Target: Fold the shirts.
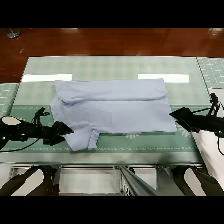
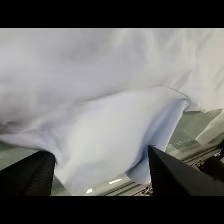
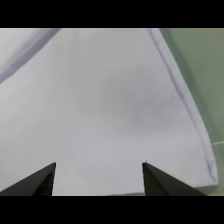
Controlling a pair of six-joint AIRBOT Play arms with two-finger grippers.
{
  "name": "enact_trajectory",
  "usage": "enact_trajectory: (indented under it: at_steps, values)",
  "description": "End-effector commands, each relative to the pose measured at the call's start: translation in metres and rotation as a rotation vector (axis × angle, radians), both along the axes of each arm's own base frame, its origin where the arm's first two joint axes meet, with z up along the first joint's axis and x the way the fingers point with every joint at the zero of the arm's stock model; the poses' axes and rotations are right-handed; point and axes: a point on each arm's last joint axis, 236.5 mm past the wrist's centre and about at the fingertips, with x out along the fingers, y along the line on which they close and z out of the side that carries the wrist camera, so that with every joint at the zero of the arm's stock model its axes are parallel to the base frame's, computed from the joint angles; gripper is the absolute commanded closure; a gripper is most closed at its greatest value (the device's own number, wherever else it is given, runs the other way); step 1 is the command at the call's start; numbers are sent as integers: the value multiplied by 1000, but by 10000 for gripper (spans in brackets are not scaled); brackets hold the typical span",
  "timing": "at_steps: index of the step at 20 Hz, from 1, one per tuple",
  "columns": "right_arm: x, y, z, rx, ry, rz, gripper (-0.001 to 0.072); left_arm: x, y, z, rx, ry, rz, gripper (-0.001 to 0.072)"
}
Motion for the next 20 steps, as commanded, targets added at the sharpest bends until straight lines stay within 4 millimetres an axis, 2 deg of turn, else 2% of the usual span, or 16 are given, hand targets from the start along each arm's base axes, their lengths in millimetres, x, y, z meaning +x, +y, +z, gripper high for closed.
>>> enact_trajectory:
  at_steps: [1, 2, 3, 4, 6, 8, 9, 12, 15, 16, 17, 18, 20]
  values:
    - [-21, -55, -12, -137, 112, -106, 86, 7, -20, -6, -1, -74, -30, 346]
    - [-33, -74, -18, -172, 161, -158, 86, 10, -24, -2, -13, -99, -50, 660]
    - [-46, -83, -25, -168, 212, -194, 86, 15, -27, 3, -31, -121, -50, 675]
    - [-54, -79, -32, -142, 243, -193, 86, 21, -28, 7, -38, -140, -47, 675]
    - [-60, -59, -49, -77, 282, -166, 86, 34, -27, 15, -37, -174, -42, 675]
    - [-58, -38, -62, -28, 310, -104, 86, 42, -26, 22, -35, -199, -47, 675]
    - [-51, -30, -65, -11, 303, -90, 86, 45, -26, 25, -37, -207, -50, 675]
    - [-12, -2, -65, 71, 214, -76, 86, 49, -26, 29, -38, -218, -52, 675]
    - [8, 16, -70, 81, 220, -12, 90, 59, -24, 37, -32, -263, -65, 675]
    - [12, 21, -72, 87, 236, 9, 211, 64, -23, 40, -29, -275, -64, 675]
    - [18, 25, -71, 90, 238, 40, 497, 68, -22, 43, -24, -290, -63, 675]
    - [27, 27, -63, 77, 209, 93, 698, 75, -20, 48, -19, -309, -60, 675]
    - [53, 20, -36, 47, 134, 127, 694, 99, -8, 68, -1, -376, -39, 675]
